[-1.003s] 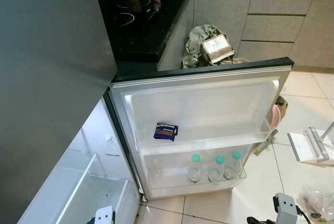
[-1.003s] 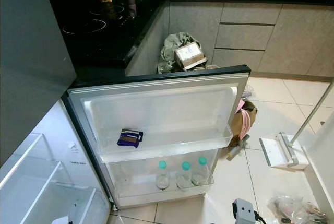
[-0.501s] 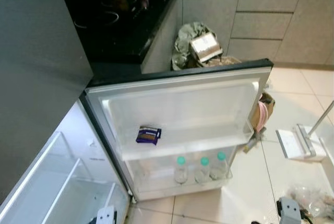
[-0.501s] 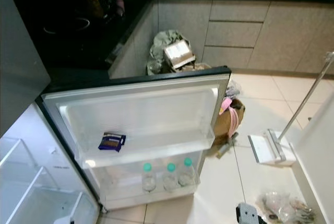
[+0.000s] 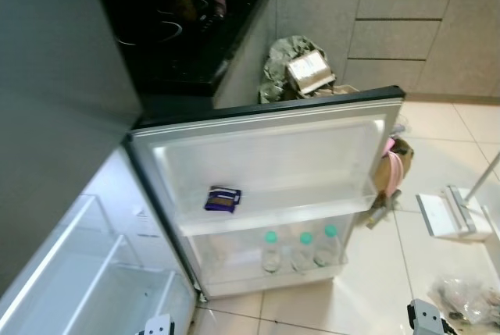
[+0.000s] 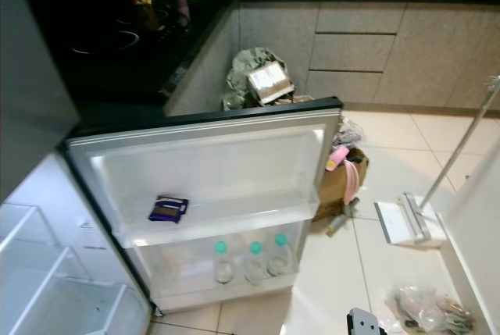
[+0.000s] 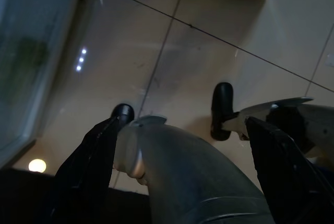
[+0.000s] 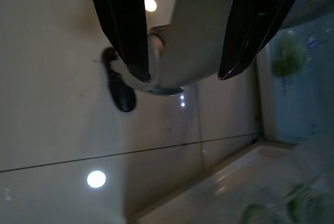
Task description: Restocking fridge
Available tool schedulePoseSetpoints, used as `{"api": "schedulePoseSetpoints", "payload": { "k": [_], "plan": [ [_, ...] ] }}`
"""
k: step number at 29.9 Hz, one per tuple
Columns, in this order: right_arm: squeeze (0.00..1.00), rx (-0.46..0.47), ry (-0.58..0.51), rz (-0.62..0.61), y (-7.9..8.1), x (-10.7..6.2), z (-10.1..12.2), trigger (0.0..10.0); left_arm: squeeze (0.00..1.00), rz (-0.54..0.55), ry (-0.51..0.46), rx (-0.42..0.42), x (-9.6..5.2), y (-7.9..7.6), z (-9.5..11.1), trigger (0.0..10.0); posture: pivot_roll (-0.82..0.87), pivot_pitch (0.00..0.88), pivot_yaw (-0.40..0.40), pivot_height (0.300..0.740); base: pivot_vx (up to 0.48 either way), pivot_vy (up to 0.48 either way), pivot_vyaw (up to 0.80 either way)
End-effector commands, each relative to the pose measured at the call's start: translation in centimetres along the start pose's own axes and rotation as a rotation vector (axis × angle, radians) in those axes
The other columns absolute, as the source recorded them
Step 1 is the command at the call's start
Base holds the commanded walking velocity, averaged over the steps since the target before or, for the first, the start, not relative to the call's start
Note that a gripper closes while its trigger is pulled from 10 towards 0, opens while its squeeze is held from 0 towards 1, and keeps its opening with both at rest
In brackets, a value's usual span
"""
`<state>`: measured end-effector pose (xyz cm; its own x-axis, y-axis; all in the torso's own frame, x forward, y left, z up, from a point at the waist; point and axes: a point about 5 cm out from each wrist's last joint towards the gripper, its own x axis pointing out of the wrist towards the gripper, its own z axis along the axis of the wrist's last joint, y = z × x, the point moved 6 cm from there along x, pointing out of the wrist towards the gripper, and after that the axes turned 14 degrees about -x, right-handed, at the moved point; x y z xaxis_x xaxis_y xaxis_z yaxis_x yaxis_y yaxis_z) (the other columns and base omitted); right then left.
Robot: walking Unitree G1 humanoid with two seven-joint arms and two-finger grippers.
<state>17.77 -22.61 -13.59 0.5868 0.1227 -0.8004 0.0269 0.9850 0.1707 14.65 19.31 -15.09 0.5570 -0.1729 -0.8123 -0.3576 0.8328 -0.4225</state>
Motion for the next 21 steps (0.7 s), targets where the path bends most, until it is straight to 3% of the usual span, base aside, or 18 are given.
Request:
{"api": "schedulePoseSetpoints", "payload": {
  "k": [1, 11, 18, 21],
  "plan": [
    [0.00, -0.011, 0.010, 0.008, 0.30, 0.08, -0.16, 10.0, 0.00, 0.029, -0.006, -0.006, -0.21, 0.75, 0.25, 10.0, -0.09, 0.000, -0.001, 0.740, 0.000, 0.000, 0.00],
    [0.00, -0.022, 0.007, 0.007, 0.00, 0.02, 0.12, 10.0, 0.00, 0.020, -0.001, -0.003, -0.02, 0.26, 0.02, 10.0, -0.09, 0.000, -0.007, 0.740, 0.000, 0.000, 0.00],
    [0.00, -0.019, 0.008, 0.014, 0.23, 0.05, -0.03, 10.0, 0.00, 0.006, 0.023, 0.009, -0.13, 0.22, -0.58, 10.0, -0.09, 0.000, -0.008, 0.740, 0.000, -0.468, 0.00],
    [0.00, -0.027, 0.015, 0.023, 0.52, 0.11, -0.20, 10.0, 0.00, 0.031, -0.008, -0.033, -0.18, 0.63, -0.11, 10.0, -0.09, 0.000, -0.009, 0.740, 0.000, 0.000, 0.00]
  ]
}}
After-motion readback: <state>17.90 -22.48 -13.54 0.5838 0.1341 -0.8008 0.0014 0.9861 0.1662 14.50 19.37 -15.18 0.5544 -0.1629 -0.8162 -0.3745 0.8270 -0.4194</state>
